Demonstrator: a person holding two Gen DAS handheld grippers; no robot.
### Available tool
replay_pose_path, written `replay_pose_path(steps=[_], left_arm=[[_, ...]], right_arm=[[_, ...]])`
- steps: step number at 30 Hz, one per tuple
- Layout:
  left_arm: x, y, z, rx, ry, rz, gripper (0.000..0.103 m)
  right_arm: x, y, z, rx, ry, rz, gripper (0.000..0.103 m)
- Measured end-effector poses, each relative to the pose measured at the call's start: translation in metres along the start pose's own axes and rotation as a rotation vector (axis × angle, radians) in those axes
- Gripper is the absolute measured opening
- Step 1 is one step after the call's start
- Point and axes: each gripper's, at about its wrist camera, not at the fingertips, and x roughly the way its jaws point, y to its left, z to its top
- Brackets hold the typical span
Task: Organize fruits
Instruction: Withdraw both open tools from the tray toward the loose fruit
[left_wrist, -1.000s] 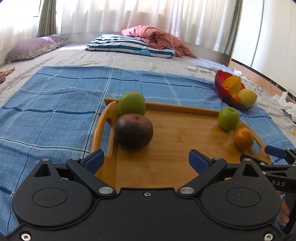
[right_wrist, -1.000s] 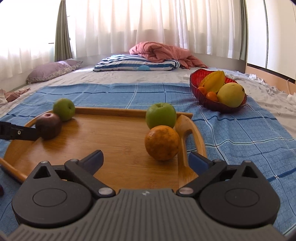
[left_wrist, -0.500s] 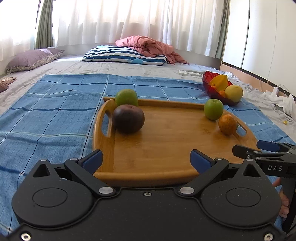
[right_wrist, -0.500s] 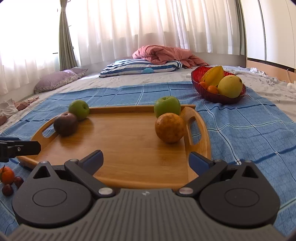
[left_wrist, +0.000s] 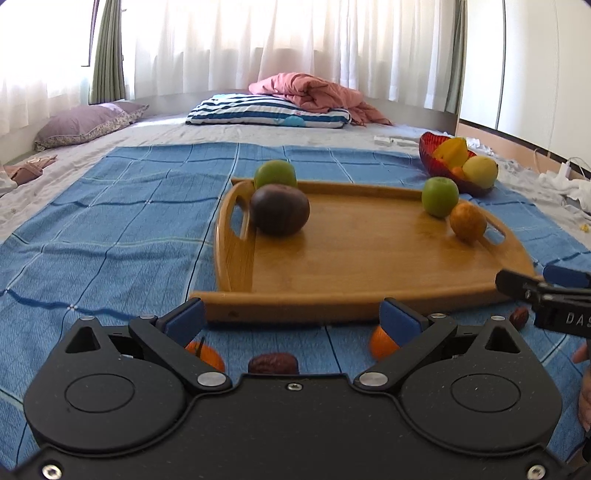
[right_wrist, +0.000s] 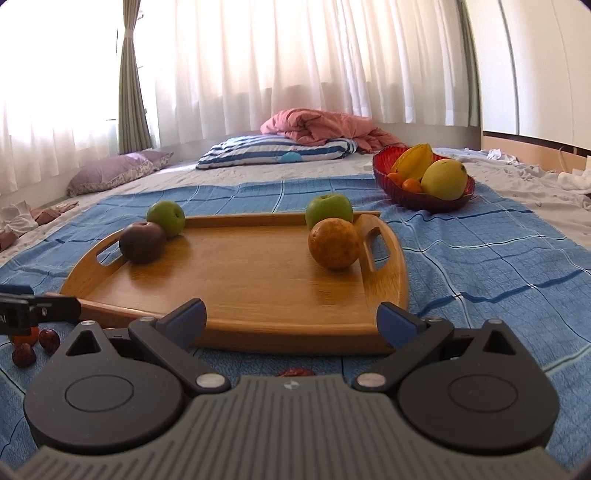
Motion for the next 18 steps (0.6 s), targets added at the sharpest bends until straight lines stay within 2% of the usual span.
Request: replay_pose_path(steps=[5,18], left_arm=[[-0.004,-0.002,-0.007,0.016,-0.005,0.010,0.101],[-0.024,-0.007,-0.022,0.054,-0.055,0.034,0.101]], right_arm=[[-0.005,-0.001,-0.006,0.014,-0.040,-0.021,0.103],[-0.010,-0.003,-0.019,0.050,-0.048,-0.039,0.103]])
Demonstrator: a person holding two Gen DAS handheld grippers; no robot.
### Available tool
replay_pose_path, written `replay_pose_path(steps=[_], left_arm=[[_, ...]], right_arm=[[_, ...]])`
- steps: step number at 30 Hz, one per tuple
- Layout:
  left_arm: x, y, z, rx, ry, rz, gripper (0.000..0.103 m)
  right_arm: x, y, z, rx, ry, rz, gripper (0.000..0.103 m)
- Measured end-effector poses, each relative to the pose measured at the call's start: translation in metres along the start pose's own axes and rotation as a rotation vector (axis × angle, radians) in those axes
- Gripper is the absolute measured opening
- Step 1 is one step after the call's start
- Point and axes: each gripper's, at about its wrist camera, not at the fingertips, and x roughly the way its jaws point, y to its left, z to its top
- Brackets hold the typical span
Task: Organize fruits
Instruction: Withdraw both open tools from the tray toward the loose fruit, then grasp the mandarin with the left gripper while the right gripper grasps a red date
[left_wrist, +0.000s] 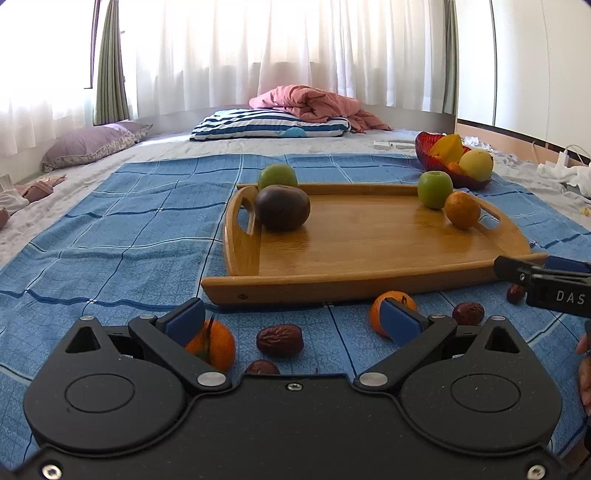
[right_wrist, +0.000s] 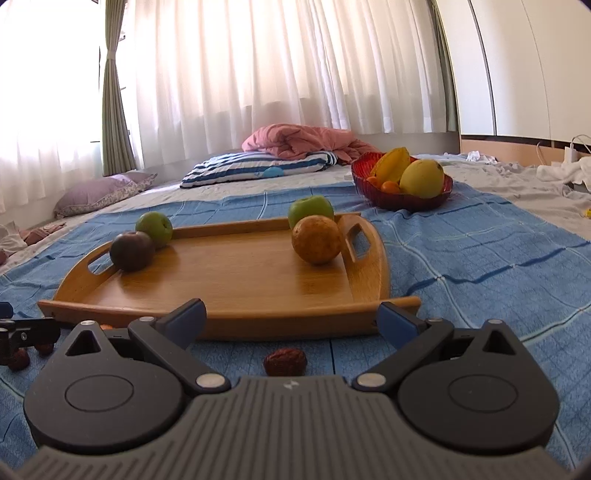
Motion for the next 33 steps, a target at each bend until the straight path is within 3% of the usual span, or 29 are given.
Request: replay_pose_path(steps=[4,11,16,27,33], left_arm=[[-0.006,0.002,-0.003,-0.011,-0.002,0.002,0.101],[-0.018,0.005,-0.005,-0.006,-0.016,0.015,0.101],[-0.024,0.012,-0.004,-0.028,-0.034,0.060,0.100],[-0.012,0.027,-0.009,-0.056,0.030,0.126,0.068],[-0.005,0.029,-0.012,-0.057,0.051,0.131,0.061]], right_arm=[[0.000,0.003,-0.006,-0.019,0.038,0.019,0.103],[-0.004,0.009,-0.011,-0.062,0.021,0.023,0.103],[-0.005,0.012,-0.010,-0.075,0.033,0.019,0.103],[-0.004,0.017,-0.012,-0.109,0.044,0.033,0.098],[-0.004,0.017,-0.012,-0.118,0.053,0.039,0.091]])
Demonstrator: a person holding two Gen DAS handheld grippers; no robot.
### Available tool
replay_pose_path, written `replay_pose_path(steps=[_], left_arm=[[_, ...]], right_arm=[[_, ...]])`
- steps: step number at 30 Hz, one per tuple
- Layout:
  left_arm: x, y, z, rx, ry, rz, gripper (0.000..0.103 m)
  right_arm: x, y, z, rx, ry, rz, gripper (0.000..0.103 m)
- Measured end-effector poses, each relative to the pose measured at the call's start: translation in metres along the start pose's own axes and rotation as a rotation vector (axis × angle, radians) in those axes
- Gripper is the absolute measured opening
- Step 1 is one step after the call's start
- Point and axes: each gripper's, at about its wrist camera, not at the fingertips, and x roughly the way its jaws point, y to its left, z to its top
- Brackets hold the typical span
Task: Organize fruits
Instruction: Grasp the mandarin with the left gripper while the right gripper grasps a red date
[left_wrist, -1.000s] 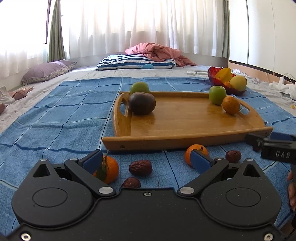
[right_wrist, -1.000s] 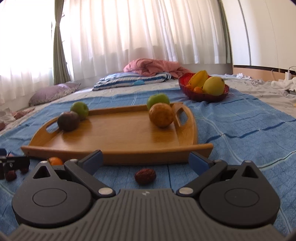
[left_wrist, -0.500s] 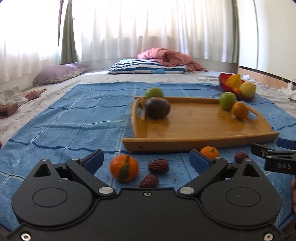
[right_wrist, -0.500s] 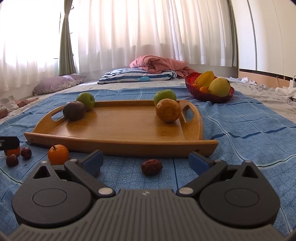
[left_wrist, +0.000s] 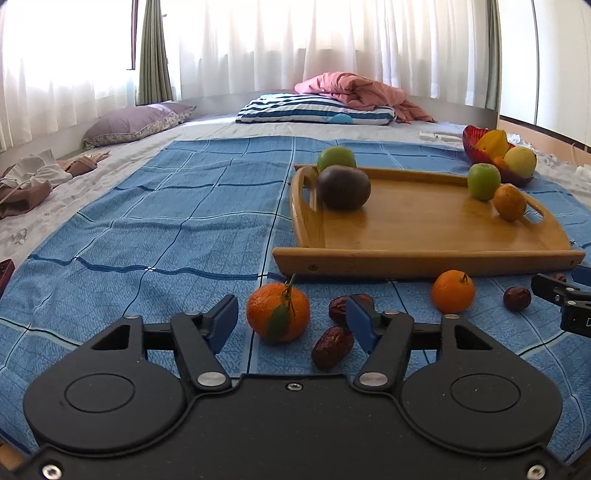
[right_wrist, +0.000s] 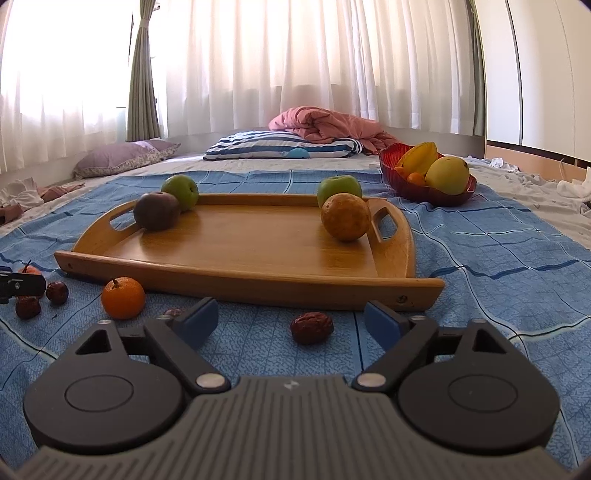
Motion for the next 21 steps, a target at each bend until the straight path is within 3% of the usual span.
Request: replay_pose_path(steps=[6,21], left_arm=[[0.005,-0.001,0.000,-0.001,0.011,0.000,0.056],[0.011,0.000,0.001,-0.005,0.028,0.005,0.050]], right_arm=[[0.000,0.002,-0.001,-0.015,0.004,-0.018,0.077],[0.001,0.001,-0.003,-0.011,0.010,-0.030,0.055]])
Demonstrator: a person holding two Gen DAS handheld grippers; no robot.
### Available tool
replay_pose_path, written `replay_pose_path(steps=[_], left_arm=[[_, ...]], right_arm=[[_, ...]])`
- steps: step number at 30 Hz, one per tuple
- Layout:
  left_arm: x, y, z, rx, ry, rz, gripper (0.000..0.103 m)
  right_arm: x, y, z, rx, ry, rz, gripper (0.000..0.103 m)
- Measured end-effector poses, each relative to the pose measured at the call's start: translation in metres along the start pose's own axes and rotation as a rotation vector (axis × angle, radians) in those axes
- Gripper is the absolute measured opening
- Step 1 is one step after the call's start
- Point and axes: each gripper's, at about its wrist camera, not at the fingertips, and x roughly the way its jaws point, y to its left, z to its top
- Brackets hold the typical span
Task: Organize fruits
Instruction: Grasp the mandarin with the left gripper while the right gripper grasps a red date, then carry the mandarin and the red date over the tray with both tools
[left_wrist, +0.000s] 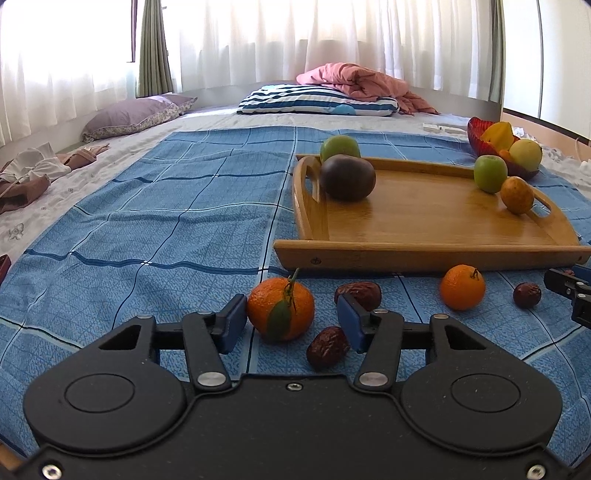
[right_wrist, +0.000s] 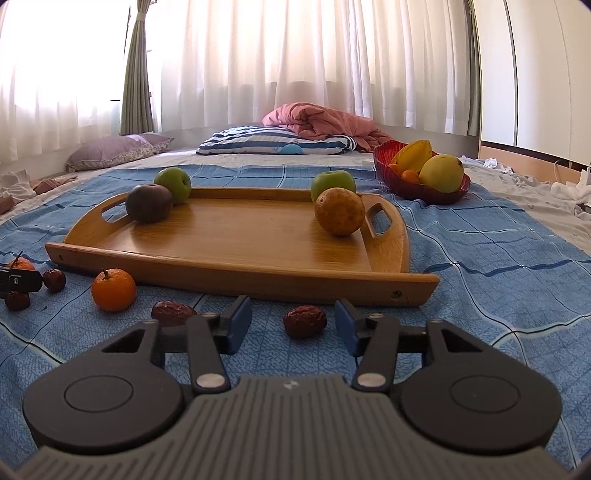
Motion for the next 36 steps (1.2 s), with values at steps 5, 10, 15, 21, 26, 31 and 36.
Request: replay_pose_path(steps=[5,10,15,21,26,31,36], left_arm=[[0.002,0.004,0.001,-0.017,0.009,0.006,0.038],[0.001,0.005,0.001,-0.017,0.011,0.004,0.038],[-0.002,0.004,0.003,-0.012,0.003,0.002,0.037],[-0.008,-0.003,0.009,0.000,-0.019,0.004,0.037],[-0.012,-0.008,0.017,0.004,-0.035,-0.015,0.037],[-0.015,-0.014,0.029,0.007,-0.056,-0.048,0.037],[-0.013,-0.018,0.040,0.004,-0.066,-0.080,0.037]], right_arm=[[0.000,-0.001,0.000,0.000,0.001,0.000,0.051],[0.000,0.000,0.000,-0.003,0.002,-0.004,0.042],[-0.001,0.001,0.000,-0.007,0.006,-0.013,0.030],[-0.006,0.001,0.003,-0.009,-0.016,-0.019,0.029],[-0.009,-0.004,0.009,0.037,-0.022,-0.011,0.029],[-0.008,-0.004,0.016,0.034,-0.039,-0.013,0.029],[-0.011,-0.002,0.027,0.005,-0.079,-0.021,0.029]])
